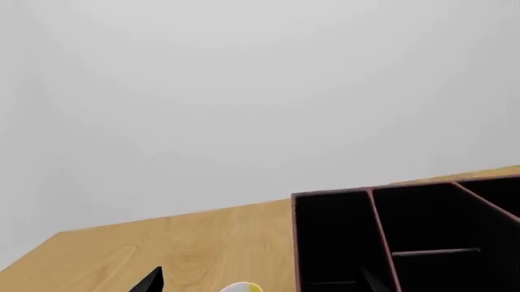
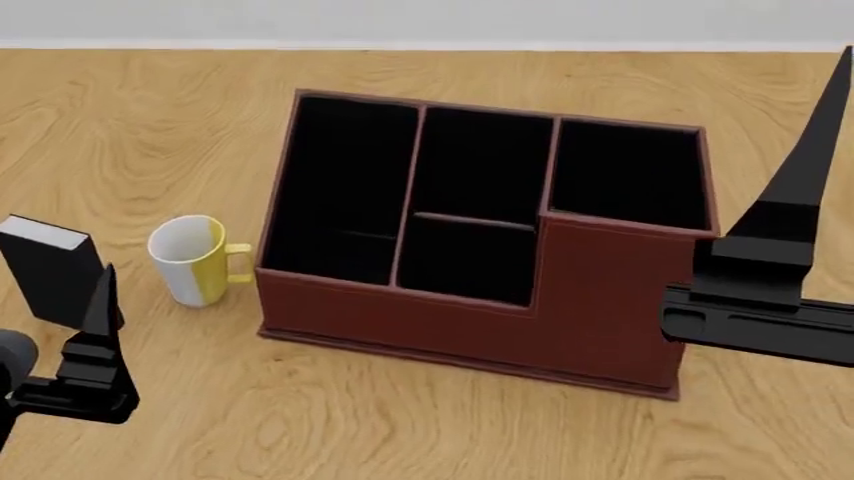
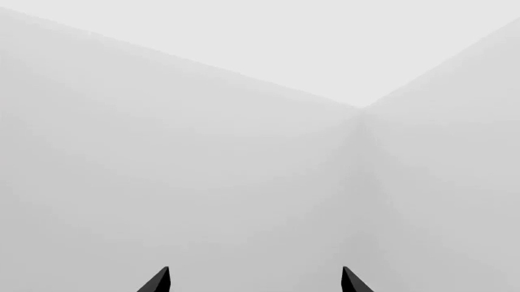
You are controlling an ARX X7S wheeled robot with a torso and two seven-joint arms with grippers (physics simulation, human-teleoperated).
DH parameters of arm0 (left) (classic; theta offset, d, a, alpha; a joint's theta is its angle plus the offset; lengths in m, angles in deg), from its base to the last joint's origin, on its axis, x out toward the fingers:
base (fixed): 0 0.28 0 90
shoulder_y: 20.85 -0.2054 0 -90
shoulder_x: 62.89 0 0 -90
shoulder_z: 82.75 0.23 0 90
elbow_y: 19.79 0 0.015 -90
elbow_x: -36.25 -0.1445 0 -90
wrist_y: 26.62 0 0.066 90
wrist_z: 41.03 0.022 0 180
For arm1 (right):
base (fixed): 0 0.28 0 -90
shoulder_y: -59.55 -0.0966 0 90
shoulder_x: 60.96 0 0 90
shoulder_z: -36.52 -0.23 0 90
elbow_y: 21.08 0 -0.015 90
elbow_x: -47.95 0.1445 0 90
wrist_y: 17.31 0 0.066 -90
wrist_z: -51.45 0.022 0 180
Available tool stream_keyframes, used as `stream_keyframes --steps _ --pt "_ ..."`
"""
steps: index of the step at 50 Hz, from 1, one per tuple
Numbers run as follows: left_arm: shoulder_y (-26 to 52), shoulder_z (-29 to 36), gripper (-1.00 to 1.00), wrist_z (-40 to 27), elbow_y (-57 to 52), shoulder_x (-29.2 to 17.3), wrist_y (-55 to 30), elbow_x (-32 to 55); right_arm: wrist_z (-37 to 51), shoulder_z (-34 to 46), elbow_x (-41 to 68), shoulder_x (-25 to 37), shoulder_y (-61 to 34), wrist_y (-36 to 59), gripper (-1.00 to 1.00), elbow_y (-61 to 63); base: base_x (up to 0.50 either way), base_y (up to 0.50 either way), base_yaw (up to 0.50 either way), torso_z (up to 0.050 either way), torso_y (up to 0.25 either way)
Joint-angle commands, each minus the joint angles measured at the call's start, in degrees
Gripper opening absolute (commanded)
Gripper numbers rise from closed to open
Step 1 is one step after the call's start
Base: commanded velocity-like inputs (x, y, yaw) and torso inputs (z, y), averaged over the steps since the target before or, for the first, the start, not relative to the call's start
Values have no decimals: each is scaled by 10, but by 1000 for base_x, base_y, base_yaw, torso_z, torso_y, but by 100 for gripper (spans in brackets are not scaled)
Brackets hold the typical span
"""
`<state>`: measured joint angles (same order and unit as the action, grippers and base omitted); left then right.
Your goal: Pick up the book and place it in the back compartment of the caddy.
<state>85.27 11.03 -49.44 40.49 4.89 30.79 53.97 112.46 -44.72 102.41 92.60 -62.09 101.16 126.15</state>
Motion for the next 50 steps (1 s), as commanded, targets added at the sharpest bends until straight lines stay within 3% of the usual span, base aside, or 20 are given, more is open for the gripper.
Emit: stream_keyframes --steps 1,45,50 --pt "0 1 100 -2 3 -1 4 -1 0 3 -1 1 -1 -3 100 -2 375 -43 0 0 10" --pt "-6 -1 100 -11 8 -8 22 -4 1 14 -7 3 1 -11 100 -3 377 -42 0 0 1" --pt "-7 -1 100 -12 8 -9 23 -5 4 13 -9 4 3 -15 100 -1 22 0 0 0 2"
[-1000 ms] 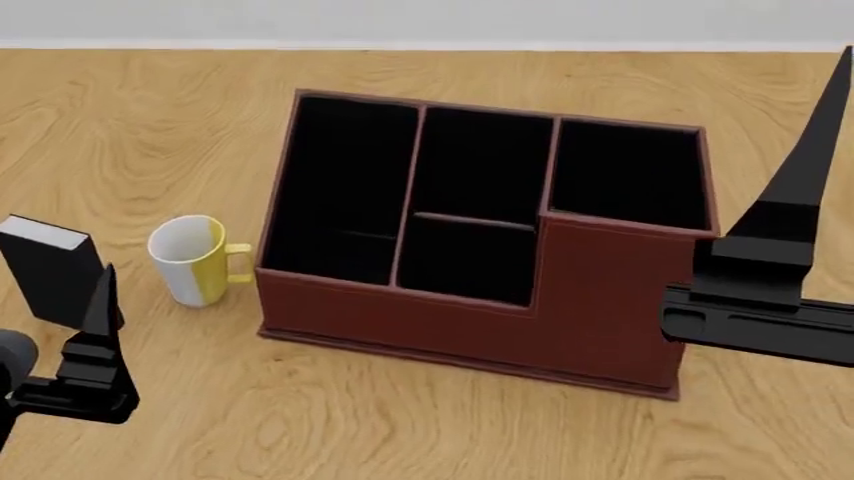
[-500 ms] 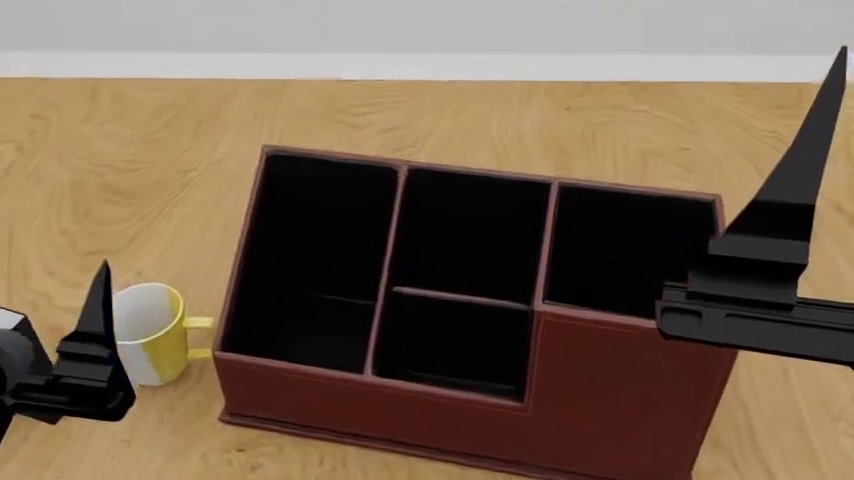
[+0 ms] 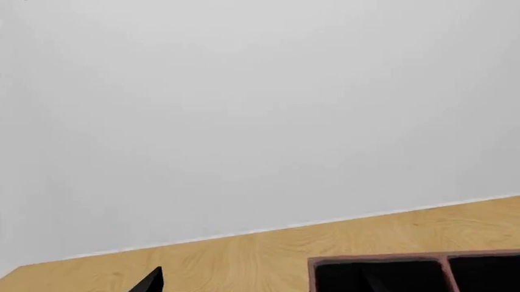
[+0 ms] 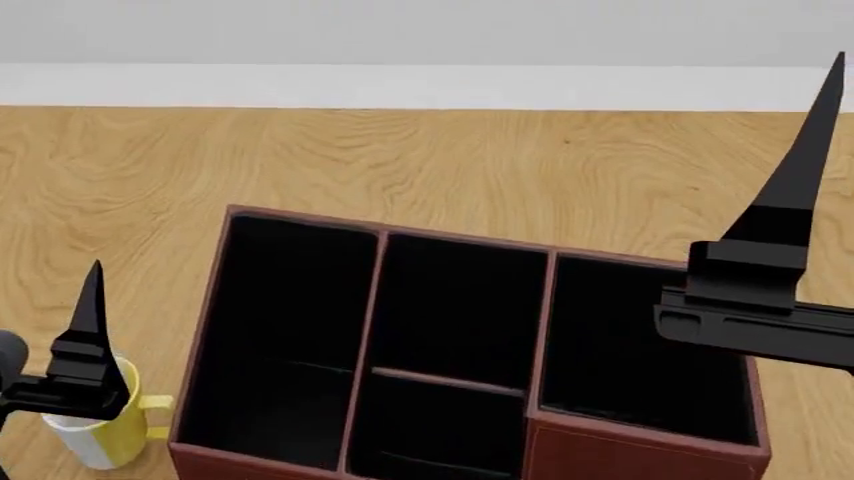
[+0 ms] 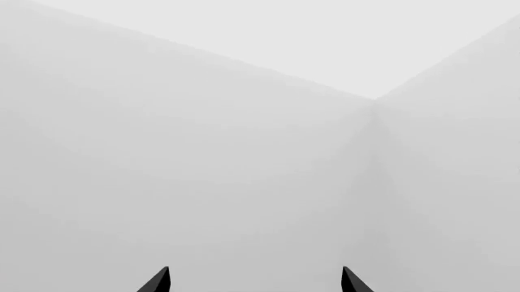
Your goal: Pick up the book and place it in the back compartment of the caddy.
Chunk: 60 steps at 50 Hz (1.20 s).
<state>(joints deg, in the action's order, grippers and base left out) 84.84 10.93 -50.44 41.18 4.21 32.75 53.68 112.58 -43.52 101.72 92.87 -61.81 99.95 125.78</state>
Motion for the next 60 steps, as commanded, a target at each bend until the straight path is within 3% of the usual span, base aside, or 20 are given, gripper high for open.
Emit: stream_keyframes --steps 1,12,45,60 --pt "-3 0 100 -2 1 -3 4 -1 3 1 -2 2 0 -3 100 3 0 0 0 0 0" --pt "0 -3 100 -7 -2 -3 2 1 4 -2 -5 7 10 -12 100 6 0 0 0 0 -9" --pt "1 4 100 -12 -4 -7 -2 2 10 -6 -5 20 23 -32 100 6 -1 0 0 0 -202" --pt "14 -4 100 -29 -45 -9 -56 25 10 -9 -12 25 39 -45 100 4 0 0 0 0 -9"
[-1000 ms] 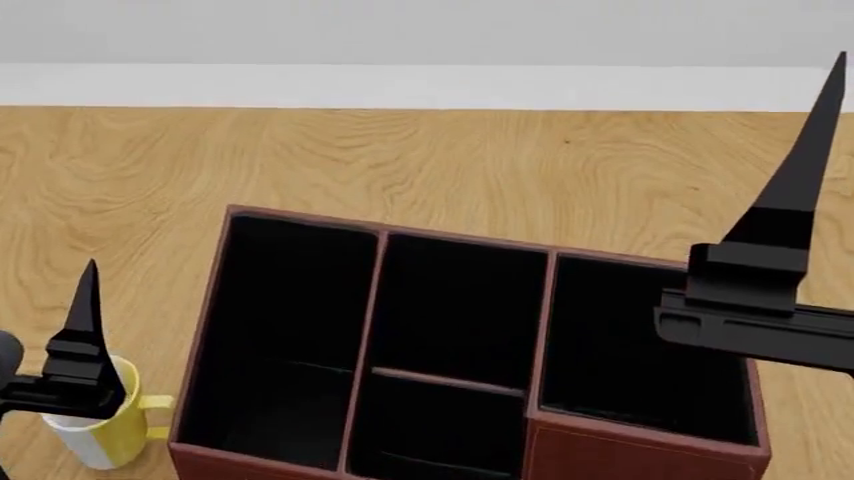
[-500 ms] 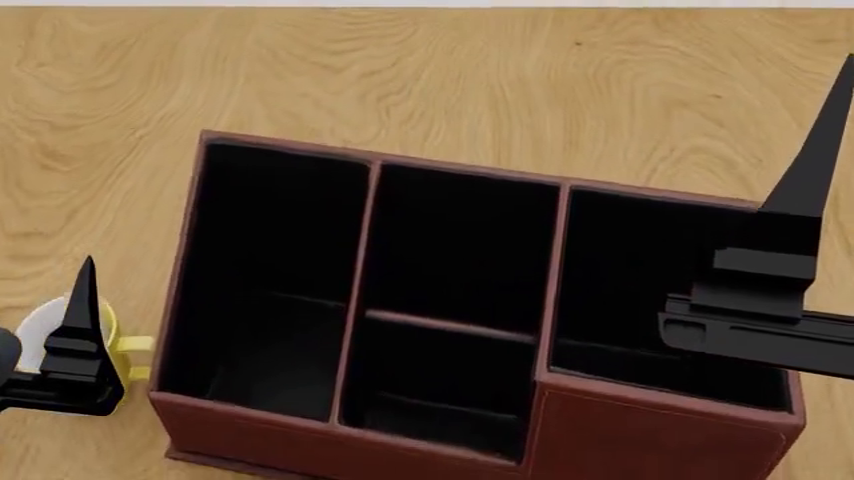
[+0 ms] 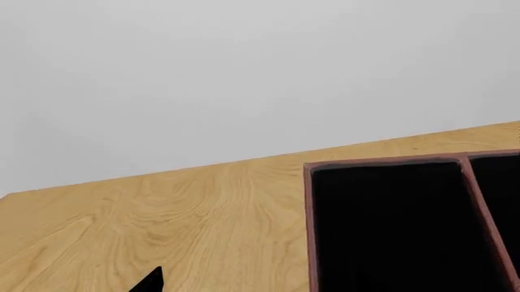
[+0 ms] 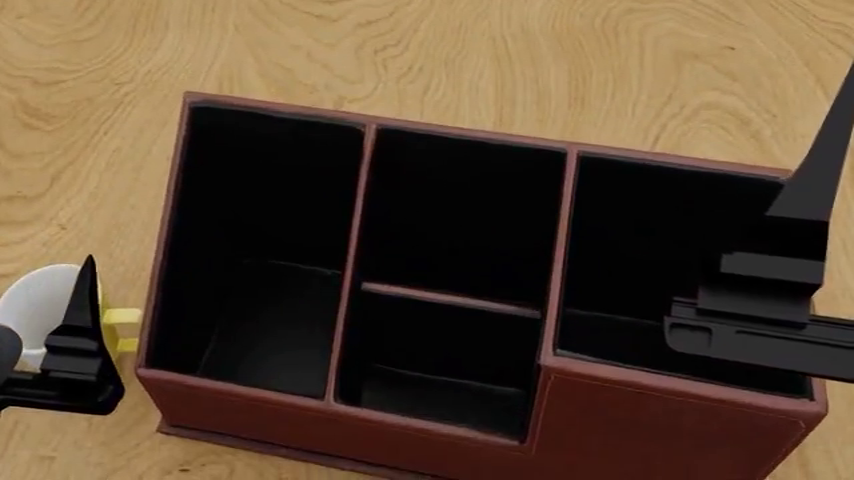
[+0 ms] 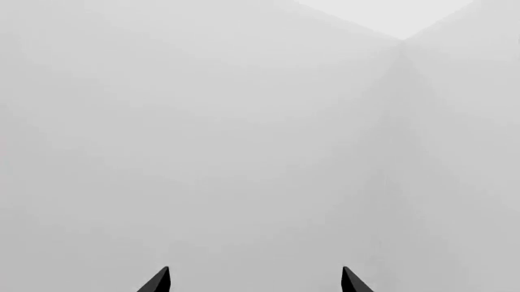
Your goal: Pick up the book and place it in the back compartment of the caddy.
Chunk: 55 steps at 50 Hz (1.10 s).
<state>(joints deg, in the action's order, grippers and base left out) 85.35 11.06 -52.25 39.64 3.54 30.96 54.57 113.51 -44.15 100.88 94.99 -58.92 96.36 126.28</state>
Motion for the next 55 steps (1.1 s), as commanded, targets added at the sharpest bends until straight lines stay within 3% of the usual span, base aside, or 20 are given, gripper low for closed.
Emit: stream_keyframes --steps 1,20,42,55 --pt "11 -5 100 -11 -35 -3 -45 19 1 -2 -4 4 10 -10 100 -1 0 0 0 0 0" --pt "92 -75 100 -72 -138 -6 -254 134 -4 -15 -23 9 53 -45 100 -8 0 0 0 0 0" --pt "151 -109 100 -176 -151 11 -340 119 -4 -25 -28 16 75 -66 100 -11 0 0 0 0 0" --pt "186 -212 100 -230 -159 65 -392 149 -7 -19 -33 13 76 -69 100 -13 0 0 0 0 0"
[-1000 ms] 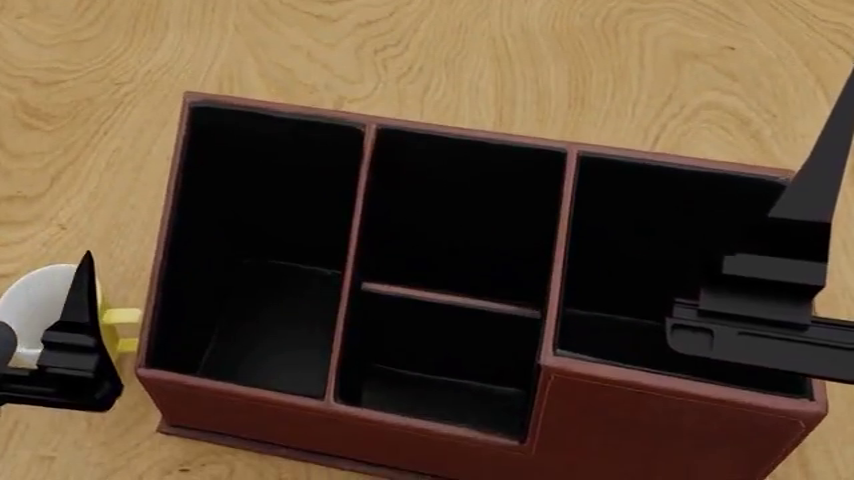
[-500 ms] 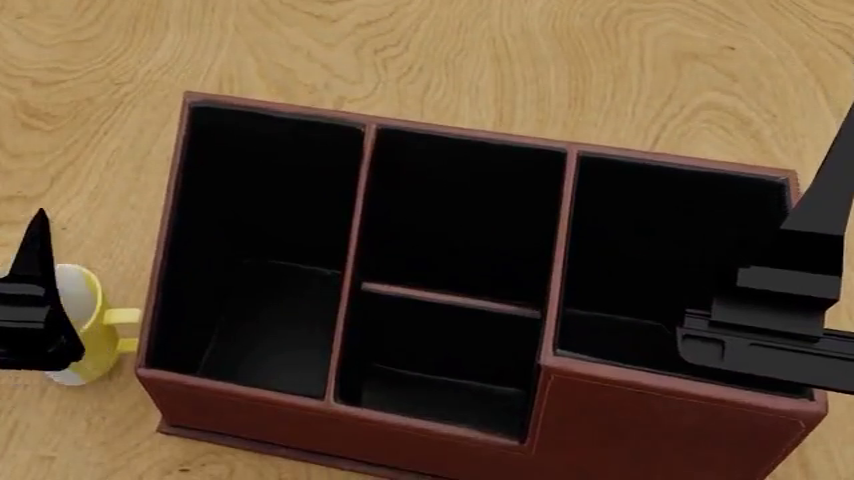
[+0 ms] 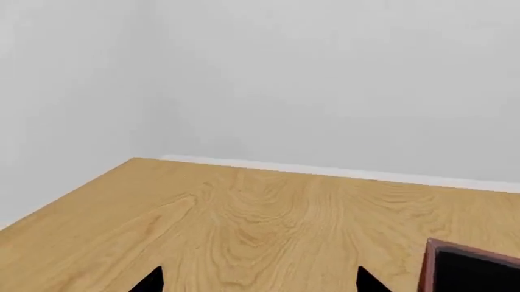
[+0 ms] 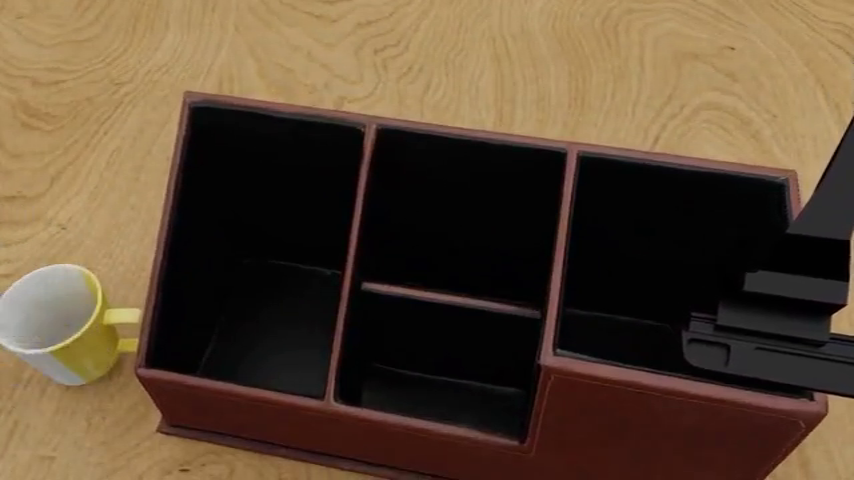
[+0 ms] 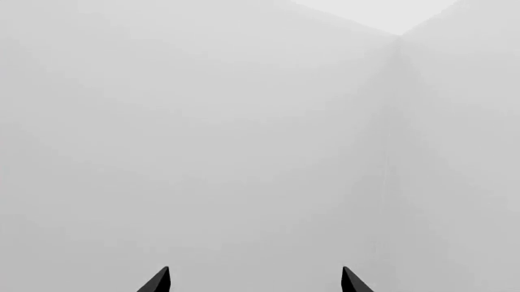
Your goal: Pick up the book and place it in the back compartment of the caddy.
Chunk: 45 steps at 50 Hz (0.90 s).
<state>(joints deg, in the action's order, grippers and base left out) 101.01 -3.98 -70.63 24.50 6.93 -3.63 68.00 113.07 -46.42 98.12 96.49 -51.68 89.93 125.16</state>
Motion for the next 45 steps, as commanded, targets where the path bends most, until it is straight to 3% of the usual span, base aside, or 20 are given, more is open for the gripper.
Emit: stream_keyframes --steps 1,11,22,34,45 --pt "31 -64 100 -44 -9 31 -53 20 -2 4 -6 -2 4 -5 100 -3 0 0 0 0 0" --pt "48 -100 100 -89 -9 54 -92 20 -6 9 -12 -6 6 -9 100 -6 0 0 0 0 0" --pt "100 -194 100 -98 8 104 -175 78 -9 12 -22 -11 16 -18 100 -11 0 0 0 0 0" --pt "140 -223 100 -124 48 105 -218 108 -11 18 -25 -16 10 -17 100 -12 0 0 0 0 0" --pt "162 -271 100 -228 74 104 -227 221 -6 8 -21 -7 20 -24 100 -7 0 0 0 0 0"
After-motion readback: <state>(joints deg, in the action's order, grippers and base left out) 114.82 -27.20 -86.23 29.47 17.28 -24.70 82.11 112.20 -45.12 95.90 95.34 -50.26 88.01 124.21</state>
